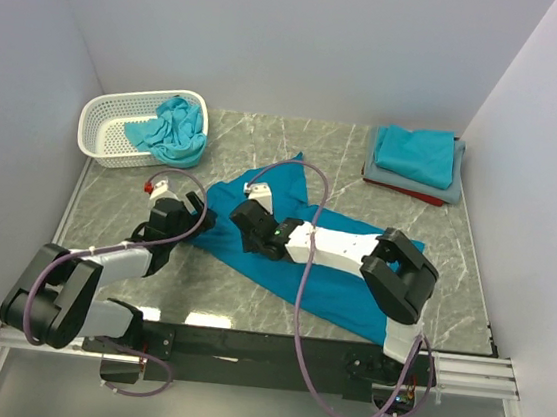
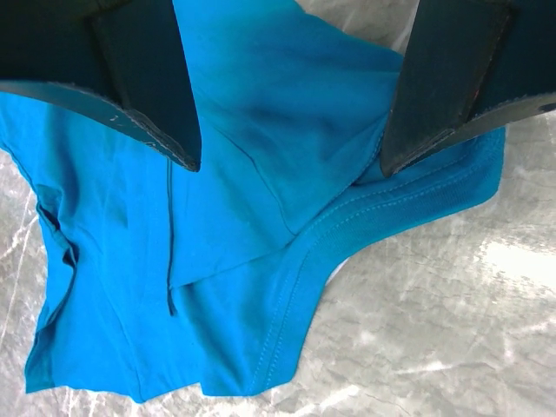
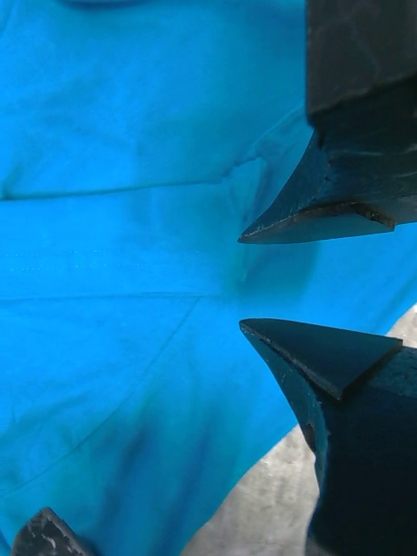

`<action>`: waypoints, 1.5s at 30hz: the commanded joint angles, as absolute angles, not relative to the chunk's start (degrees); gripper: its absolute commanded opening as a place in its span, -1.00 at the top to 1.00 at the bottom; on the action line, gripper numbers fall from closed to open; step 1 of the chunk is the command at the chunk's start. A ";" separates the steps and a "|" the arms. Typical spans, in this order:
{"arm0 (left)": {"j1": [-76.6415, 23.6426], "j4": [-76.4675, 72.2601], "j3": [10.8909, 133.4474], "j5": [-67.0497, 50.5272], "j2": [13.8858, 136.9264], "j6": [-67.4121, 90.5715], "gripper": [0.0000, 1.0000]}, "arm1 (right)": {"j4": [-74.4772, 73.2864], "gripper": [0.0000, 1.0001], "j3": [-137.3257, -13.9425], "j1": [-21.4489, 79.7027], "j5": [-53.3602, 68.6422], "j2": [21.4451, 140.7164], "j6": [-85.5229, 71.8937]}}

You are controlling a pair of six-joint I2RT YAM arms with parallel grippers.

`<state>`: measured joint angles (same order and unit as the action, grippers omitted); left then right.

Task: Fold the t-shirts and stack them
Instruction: Fold the tshirt

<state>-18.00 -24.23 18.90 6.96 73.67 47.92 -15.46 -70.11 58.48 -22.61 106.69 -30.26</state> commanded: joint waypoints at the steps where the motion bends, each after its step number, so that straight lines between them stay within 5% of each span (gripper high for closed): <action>1: -18.19 -26.19 20.39 9.22 72.43 48.60 -0.79 | -11.52 0.08 -72.16 57.40 -21.27 108.37 -28.48; 15: -18.11 -22.94 19.51 10.99 68.03 47.72 -0.79 | -11.33 0.21 -72.68 56.16 -20.92 112.67 -29.88; 23: -18.02 -22.15 19.07 11.69 67.24 47.64 -0.79 | -13.79 0.74 -72.51 55.72 -22.67 112.33 -31.55; 45: -16.87 -21.45 18.81 11.51 68.29 47.29 -0.80 | -12.92 0.85 -67.50 47.03 -19.87 104.59 -32.43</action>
